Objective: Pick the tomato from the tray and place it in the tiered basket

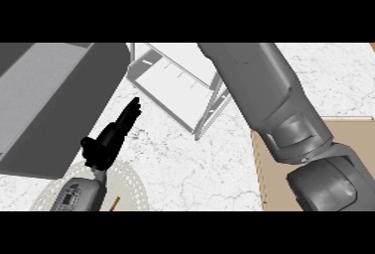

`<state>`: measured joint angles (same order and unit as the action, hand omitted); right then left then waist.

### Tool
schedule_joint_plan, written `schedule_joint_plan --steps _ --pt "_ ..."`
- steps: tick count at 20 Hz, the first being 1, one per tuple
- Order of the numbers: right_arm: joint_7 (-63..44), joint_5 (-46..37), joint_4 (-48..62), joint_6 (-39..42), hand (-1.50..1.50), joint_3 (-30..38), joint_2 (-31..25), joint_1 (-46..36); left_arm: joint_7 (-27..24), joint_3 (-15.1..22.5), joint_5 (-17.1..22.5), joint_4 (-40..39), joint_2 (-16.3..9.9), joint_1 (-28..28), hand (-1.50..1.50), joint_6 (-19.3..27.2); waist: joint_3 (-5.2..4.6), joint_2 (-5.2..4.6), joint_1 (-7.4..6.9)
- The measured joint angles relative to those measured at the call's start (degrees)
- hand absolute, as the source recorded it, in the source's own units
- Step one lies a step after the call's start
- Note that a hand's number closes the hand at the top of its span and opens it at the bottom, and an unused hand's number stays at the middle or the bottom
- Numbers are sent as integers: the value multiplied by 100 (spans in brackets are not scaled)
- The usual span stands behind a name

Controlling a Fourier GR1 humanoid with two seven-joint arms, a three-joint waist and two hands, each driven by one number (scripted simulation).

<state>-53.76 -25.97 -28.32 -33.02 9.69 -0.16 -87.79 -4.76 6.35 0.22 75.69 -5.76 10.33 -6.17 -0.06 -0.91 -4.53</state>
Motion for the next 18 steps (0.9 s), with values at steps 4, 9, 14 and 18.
schedule_joint_plan --steps 4,9,14,18 --pt "145 -188 161 -675 -150 -151 -3 -58 10 -50 10 21 11 -70 0 70 3 33 124" --pt "-243 -1011 471 -1378 -150 -485 -297 -216 -52 -190 108 45 -74 -263 0 54 1 110 346" --pt "-503 -1612 292 -1858 -150 -687 -726 -143 1 -294 152 112 -131 -389 0 108 8 201 602" --pt "-578 -1789 -342 -2092 -150 -718 -875 300 -43 -410 207 147 -195 -597 0 120 14 274 794"
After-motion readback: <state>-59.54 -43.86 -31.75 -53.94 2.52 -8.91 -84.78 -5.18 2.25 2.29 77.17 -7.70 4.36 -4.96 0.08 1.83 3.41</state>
